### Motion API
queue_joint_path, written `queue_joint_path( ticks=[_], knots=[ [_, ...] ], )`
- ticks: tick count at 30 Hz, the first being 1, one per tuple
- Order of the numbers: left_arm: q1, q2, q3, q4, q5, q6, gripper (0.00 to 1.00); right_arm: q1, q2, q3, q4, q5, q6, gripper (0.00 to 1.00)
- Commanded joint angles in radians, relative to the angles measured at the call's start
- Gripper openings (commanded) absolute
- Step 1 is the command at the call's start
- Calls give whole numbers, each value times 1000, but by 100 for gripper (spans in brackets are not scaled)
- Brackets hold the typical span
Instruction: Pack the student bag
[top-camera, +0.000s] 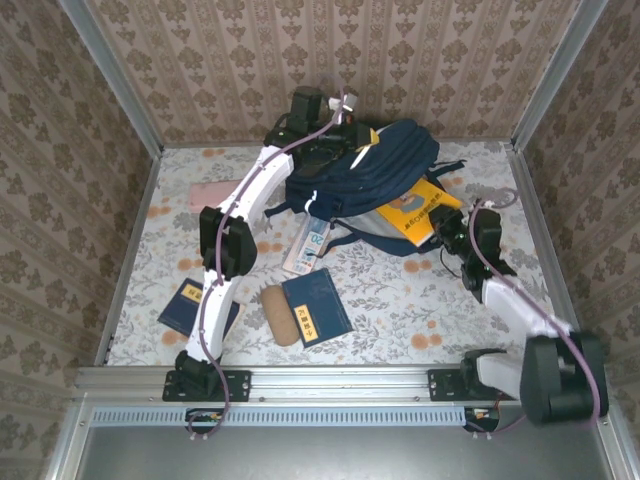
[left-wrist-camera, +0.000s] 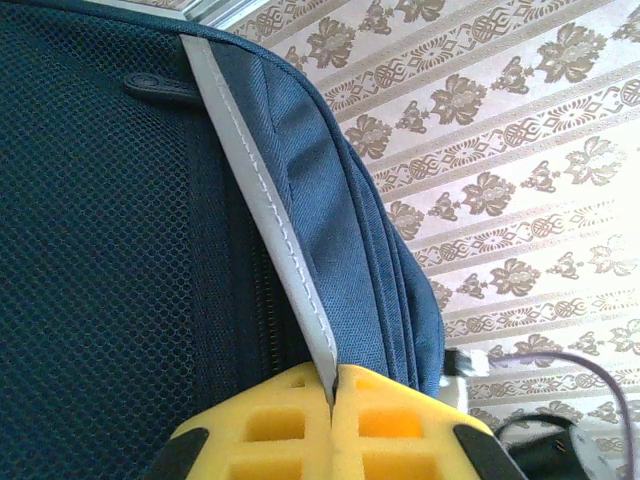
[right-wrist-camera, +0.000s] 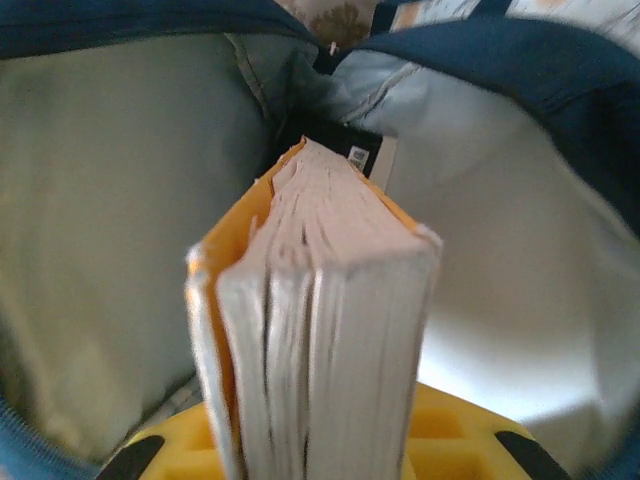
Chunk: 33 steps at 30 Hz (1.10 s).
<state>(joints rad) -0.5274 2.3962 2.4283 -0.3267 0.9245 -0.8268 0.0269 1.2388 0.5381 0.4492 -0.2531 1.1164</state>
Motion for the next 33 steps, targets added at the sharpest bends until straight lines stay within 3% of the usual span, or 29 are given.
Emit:
queue_joint_path(
  ticks=[1,7,18,20,23,26,33],
  knots=[
    [14,-89,14,144,55,-26,0,11,173,96,407,-154,145,0],
    [10,-93,9,172,53,-52,0,65,415,248,493,-150,143,0],
    [-8,-107,10,166,64,-34,0,208,799,534,452,-76,158,0],
    [-14,-111,8,165,65,-29,0,231,850,589,374,-39,176,0],
    [-23,-114,11,163,68,-23,0,281,874,646,246,71,139,20],
    [-38,-118,16,152,72,-6,0,313,876,653,227,156,114,38],
    [-92,-120,58,111,67,50,0,309,816,549,359,245,110,56]
  ],
)
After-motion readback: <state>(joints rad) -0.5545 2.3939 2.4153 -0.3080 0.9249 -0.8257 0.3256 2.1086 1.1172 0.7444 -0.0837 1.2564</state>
